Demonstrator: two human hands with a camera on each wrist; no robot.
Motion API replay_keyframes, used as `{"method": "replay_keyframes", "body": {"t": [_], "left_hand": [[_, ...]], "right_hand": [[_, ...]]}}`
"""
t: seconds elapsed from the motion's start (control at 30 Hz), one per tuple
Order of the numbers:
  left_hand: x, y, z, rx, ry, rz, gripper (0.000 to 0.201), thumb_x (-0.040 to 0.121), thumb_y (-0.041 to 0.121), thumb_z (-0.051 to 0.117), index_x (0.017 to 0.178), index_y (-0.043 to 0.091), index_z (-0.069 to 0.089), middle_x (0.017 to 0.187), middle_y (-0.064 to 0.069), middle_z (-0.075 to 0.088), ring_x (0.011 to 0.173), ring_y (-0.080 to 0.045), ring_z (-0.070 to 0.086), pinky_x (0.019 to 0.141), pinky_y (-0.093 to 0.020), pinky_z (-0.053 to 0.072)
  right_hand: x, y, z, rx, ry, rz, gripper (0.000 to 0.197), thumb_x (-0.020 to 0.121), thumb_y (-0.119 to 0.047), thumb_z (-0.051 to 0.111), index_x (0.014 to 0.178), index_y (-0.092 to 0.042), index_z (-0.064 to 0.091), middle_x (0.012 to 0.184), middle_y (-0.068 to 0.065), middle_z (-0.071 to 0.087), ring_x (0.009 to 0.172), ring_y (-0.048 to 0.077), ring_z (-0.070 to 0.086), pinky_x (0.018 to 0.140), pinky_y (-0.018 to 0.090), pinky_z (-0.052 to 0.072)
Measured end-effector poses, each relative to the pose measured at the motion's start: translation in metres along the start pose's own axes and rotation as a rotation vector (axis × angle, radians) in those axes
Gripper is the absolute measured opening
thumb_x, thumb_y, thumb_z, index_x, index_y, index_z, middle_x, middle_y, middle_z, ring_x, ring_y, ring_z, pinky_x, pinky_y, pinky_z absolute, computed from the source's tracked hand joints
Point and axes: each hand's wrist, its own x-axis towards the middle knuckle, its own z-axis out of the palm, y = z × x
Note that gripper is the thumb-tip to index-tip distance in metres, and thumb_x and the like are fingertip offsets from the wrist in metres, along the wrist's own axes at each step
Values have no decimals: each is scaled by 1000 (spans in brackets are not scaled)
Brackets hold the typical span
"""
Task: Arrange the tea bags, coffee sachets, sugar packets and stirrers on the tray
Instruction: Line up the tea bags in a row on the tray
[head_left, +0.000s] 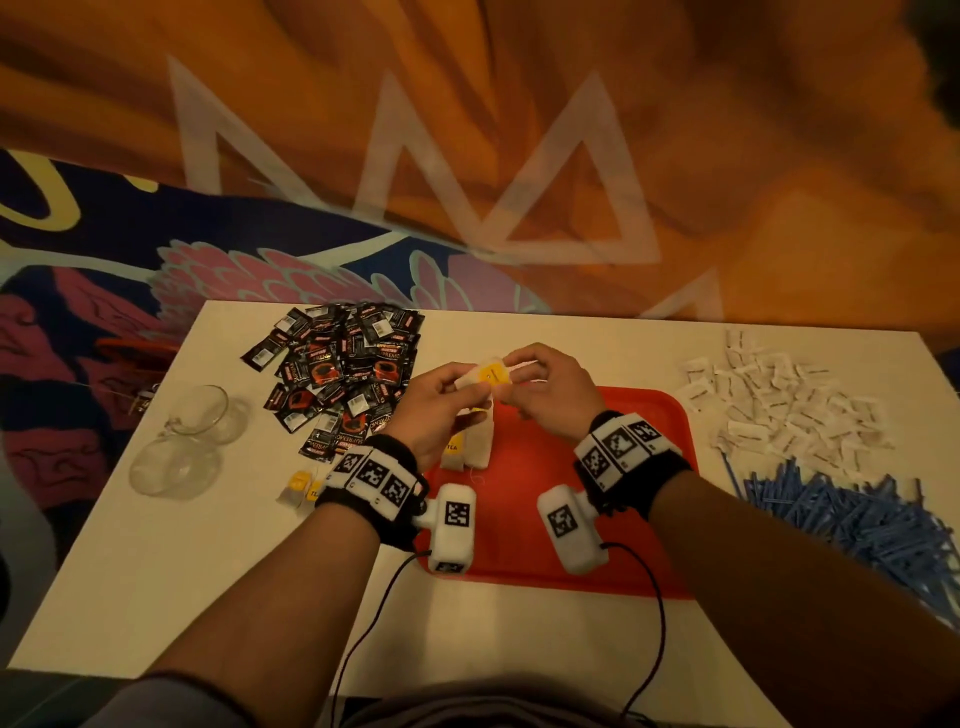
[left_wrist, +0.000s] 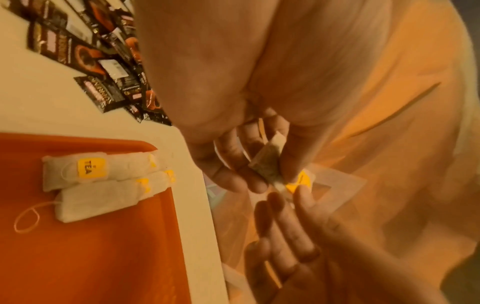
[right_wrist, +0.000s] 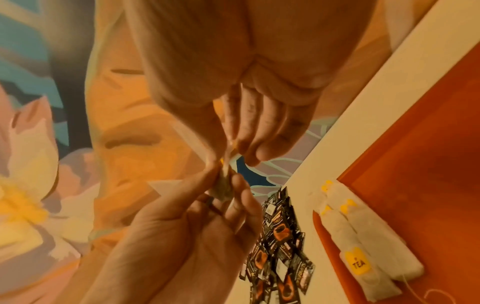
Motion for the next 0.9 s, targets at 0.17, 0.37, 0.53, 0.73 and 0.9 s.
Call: {"method": "replay_keyframes", "body": {"t": [0.17, 0.37, 0.53, 0.73, 0.9], "left_hand": [[-1, 0, 1, 66, 17, 8, 8, 91, 1, 66, 89, 8, 62, 92, -18, 67, 87, -24, 67, 82, -35, 55], [-2, 0, 2, 46, -4, 43, 8, 90, -1, 66, 89, 6, 62, 90, -17, 66, 86, -27, 64, 81, -34, 55], [-2, 7, 0, 194, 43, 163, 8, 90, 8, 70, 91, 16, 71, 89, -7, 70, 86, -19, 65, 81, -33, 53], [-1, 13, -8, 289, 85, 278, 15, 89, 1, 69, 84, 15, 73, 80, -8, 72, 77, -22, 65, 79, -39, 55], [5, 12, -17, 402, 159, 363, 23, 90, -1, 67, 82, 21, 70, 82, 1, 70, 77, -11, 64, 77, -28, 53]], "right_hand": [[1, -6, -2, 23, 38, -16, 26, 77, -3, 74, 69, -27, 68, 66, -7, 67, 62, 8, 62, 66, 28, 50], [3, -7, 1, -5, 33, -66, 24, 78, -6, 76, 71, -27, 66, 72, -7, 67, 67, 11, 62, 72, 30, 53], [0, -6, 5, -94, 113, -145, 17, 80, -10, 75, 74, -22, 65, 70, -10, 63, 63, 0, 58, 62, 13, 46], [-1, -1, 10, 15, 44, -159, 22, 77, -11, 79, 90, -24, 67, 89, -6, 68, 76, 5, 65, 73, 15, 53], [2, 12, 19, -74, 32, -56, 17, 82, -11, 74, 84, -28, 73, 72, -15, 67, 62, -6, 61, 63, 15, 46]]}}
